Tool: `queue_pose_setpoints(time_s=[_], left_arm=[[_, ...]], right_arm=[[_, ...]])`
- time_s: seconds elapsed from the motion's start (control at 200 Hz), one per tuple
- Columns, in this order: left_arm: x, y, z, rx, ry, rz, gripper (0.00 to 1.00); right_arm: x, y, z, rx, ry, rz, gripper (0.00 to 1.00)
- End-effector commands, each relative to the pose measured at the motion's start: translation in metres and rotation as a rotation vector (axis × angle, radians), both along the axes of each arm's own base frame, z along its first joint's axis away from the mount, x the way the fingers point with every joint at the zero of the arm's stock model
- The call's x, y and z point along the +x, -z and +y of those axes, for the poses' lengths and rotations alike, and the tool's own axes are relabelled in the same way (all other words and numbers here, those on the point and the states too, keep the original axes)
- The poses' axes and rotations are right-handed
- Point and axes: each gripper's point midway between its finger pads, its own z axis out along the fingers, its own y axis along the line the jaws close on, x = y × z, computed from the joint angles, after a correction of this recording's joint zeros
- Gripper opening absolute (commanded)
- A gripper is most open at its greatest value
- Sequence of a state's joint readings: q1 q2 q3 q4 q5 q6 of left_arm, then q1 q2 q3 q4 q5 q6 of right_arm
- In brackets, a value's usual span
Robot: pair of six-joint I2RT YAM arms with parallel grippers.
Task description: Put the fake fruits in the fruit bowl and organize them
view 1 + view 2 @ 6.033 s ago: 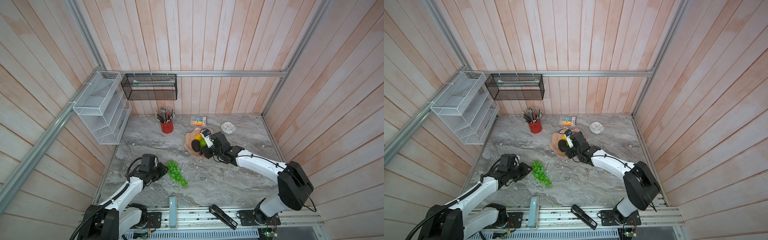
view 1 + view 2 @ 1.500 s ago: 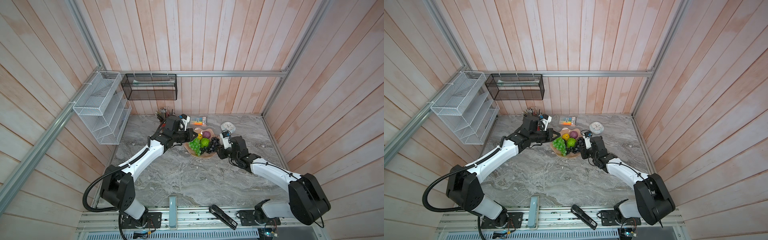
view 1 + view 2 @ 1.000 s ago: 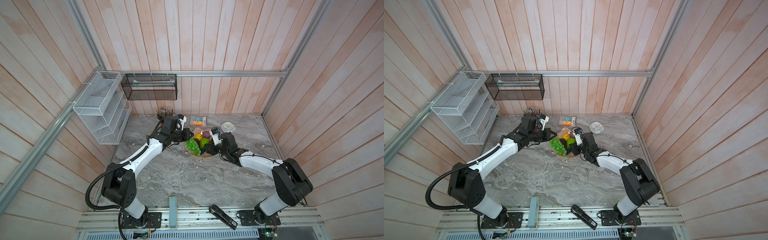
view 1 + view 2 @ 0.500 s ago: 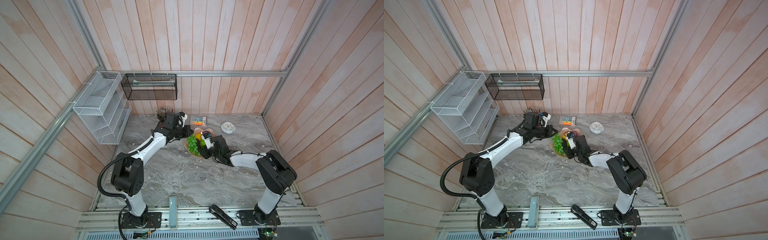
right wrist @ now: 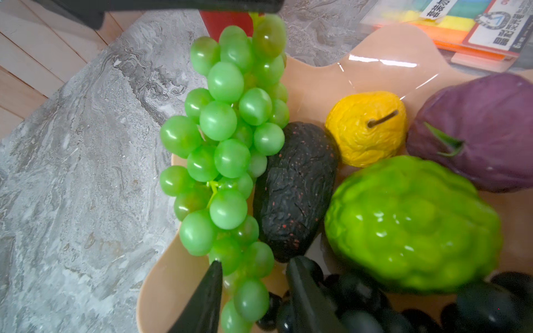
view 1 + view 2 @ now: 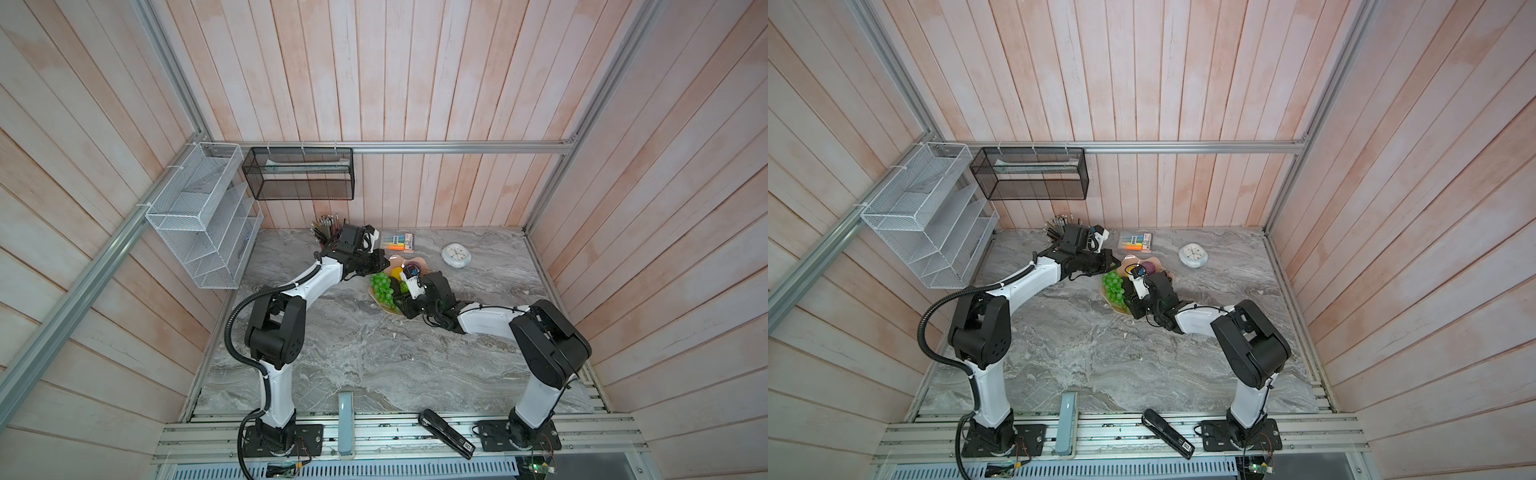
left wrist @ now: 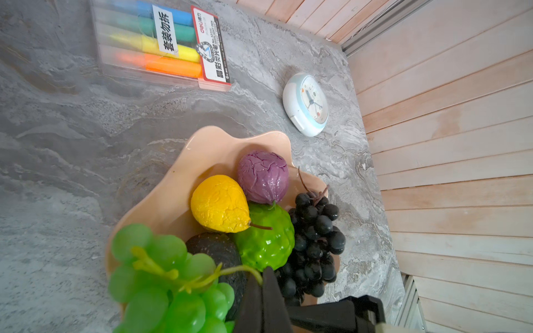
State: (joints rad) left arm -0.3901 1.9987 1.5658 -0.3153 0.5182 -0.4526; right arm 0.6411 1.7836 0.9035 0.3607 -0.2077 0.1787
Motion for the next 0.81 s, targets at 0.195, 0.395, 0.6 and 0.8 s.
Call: queue_pose_setpoints(time_s=[0.195, 0.395, 0.6, 0.8], left_arm=[[0.014, 0.005, -0.013, -0.056, 0.072, -0.042, 0.0], [0.014, 0.014, -0.018, -0.084, 0.09, -0.02, 0.0], [0.018, 0.007, -0.015, -0.085, 0.083, -0.031, 0.0], [0.016, -0.027, 0.001, -0.035, 0.032, -0.096, 0.44]], right_arm=[[-0.01, -0.013, -0.019, -0.011, 0.054, -0.041, 0.39], [-0.019, -0.012, -0.023, 0.001, 0.064, -0.022, 0.39], [-0.021, -0.026, -0.023, -0.002, 0.067, -0.039, 0.39], [-0.026, -0.039, -0.033, -0.018, 0.095, -0.052, 0.39]])
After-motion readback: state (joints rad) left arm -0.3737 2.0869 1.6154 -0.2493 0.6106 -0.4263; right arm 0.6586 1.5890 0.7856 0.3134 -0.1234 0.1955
